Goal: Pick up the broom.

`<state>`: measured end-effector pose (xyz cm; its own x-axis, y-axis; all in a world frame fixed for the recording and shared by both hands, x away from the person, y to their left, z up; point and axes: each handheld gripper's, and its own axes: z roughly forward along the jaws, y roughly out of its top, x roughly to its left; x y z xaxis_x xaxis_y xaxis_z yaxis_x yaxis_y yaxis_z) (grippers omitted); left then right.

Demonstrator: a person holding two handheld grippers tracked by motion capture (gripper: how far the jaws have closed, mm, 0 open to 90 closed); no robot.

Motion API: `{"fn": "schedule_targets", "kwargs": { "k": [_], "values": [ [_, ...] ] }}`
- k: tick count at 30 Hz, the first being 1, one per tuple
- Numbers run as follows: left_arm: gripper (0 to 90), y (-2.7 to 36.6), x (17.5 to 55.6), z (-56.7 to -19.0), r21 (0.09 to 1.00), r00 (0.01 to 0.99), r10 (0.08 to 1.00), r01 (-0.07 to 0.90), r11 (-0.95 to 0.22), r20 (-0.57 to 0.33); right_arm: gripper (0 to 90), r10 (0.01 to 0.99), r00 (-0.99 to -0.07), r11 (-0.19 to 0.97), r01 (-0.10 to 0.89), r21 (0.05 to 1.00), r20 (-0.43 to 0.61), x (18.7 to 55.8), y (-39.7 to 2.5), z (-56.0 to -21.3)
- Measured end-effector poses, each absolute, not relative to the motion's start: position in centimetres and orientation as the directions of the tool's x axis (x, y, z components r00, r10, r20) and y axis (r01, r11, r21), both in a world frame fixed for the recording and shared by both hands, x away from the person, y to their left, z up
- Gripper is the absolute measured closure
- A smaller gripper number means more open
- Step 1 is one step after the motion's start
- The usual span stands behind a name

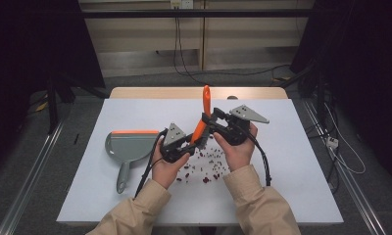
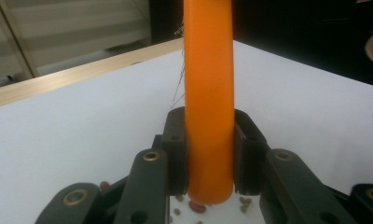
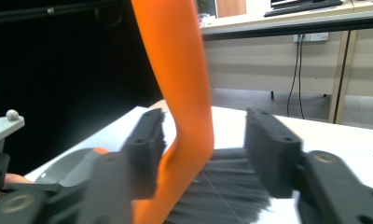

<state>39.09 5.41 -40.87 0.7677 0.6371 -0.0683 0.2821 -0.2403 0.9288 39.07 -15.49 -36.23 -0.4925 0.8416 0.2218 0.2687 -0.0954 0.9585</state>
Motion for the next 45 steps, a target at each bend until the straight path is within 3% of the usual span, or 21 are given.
{"fn": "schedule_targets", "kwargs": {
  "k": [7,18,20,30,32,34,37,43,45],
  "values": [
    [71.0,5.8,39.1,-40.6,0.931,0.739,0.672,0.281,-0.231,-0.056,25.0,0.827,-0.490,-0.118,0.330,0.937,0.276,38.8,-14.6,-36.9],
    [70.4,5.1,38.1,-40.2,0.952,0.733,0.680,0.210,-0.221,-0.004,25.0,0.842,-0.405,-0.185,0.404,0.896,0.357,39.1,-12.2,-38.3],
    [69.5,4.9,37.7,-40.0,0.957,0.747,0.665,0.179,-0.228,0.018,31.6,0.851,-0.365,-0.210,0.422,0.882,0.377,39.4,-12.4,-38.4],
    [64.8,3.8,36.9,-40.0,0.951,0.745,0.660,0.127,-0.283,0.096,54.8,0.802,-0.332,-0.287,0.515,0.808,0.497,39.2,-13.1,-38.1],
    [61.5,3.6,36.9,-40.1,0.952,0.750,0.658,0.143,-0.269,0.073,58.7,0.792,-0.323,-0.303,0.530,0.792,0.518,39.2,-13.2,-37.9],
    [55.5,3.5,37.0,-40.2,0.952,0.757,0.651,0.154,-0.266,0.059,69.0,0.776,-0.328,-0.316,0.538,0.782,0.539,39.3,-13.4,-37.8],
    [47.1,3.8,37.1,-40.1,0.949,0.760,0.648,0.163,-0.270,0.053,69.6,0.815,-0.340,-0.274,0.487,0.829,0.469,39.5,-14.1,-37.5],
    [36.1,4.4,37.1,-39.7,0.950,0.759,0.651,0.181,-0.253,0.028,69.6,0.835,-0.341,-0.245,0.472,0.847,0.432,39.7,-16.4,-37.1],
    [28.8,4.6,37.2,-39.5,0.954,0.762,0.648,0.186,-0.235,0.011,69.6,0.833,-0.354,-0.236,0.469,0.851,0.426,39.6,-17.1,-36.9]
  ]
}}
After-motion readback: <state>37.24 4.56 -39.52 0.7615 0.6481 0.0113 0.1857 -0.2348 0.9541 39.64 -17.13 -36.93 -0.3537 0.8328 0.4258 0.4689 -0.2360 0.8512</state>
